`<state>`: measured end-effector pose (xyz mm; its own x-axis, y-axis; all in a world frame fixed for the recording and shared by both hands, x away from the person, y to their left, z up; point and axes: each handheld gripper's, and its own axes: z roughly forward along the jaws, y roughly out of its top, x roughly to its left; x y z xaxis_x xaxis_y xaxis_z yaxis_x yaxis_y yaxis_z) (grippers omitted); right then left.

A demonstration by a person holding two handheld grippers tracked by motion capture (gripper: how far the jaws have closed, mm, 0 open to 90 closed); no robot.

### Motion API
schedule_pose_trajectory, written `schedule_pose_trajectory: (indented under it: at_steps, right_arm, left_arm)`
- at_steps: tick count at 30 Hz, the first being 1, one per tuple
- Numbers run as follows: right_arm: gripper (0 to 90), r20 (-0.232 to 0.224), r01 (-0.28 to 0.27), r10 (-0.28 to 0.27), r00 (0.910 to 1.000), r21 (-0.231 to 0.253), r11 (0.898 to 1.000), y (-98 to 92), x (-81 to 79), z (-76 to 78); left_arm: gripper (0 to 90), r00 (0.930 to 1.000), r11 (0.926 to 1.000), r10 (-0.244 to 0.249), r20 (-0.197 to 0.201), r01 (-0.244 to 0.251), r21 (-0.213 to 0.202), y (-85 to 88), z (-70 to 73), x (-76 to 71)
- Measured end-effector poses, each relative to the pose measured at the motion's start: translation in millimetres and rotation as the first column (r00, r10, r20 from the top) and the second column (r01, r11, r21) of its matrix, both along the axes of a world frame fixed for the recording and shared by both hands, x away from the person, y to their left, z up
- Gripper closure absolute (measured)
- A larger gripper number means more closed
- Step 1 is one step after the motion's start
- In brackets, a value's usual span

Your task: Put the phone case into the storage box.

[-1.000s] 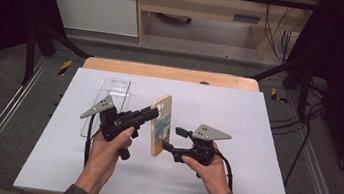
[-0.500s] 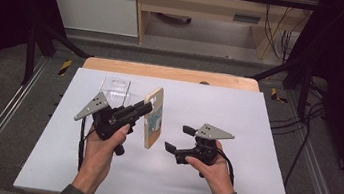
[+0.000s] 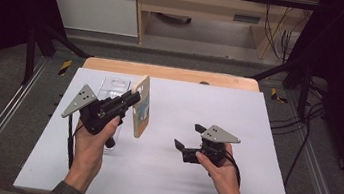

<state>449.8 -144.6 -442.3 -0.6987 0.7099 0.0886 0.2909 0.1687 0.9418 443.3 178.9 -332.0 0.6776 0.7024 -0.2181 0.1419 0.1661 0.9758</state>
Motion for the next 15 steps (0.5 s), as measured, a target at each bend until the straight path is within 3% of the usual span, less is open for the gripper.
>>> schedule_pose_trajectory:
  at_steps: [4, 9, 15]
  right_arm:
    - [8.6, 0.010, 0.047, -0.047, 0.9988, 0.008, 0.999, -10.1, -1.4, -1.9]
    - [7.9, 0.000, 0.065, -0.065, 0.9979, 0.023, 0.998, -23.9, -3.1, -4.1]
    - [8.9, 0.040, 0.119, -0.120, 0.9919, 0.029, 0.992, -38.0, -5.3, -7.7]
  left_arm:
    - [80.2, 0.9994, 0.9994, 0.034, 0.005, -0.034, 0.000, 8.0, 4.3, 2.1]
    - [80.1, 0.9971, 0.9972, 0.075, 0.013, -0.075, 0.000, 16.6, 10.5, 4.8]
    - [80.1, 0.9921, 0.9925, 0.122, 0.030, -0.122, -0.012, 26.5, 18.1, 9.6]
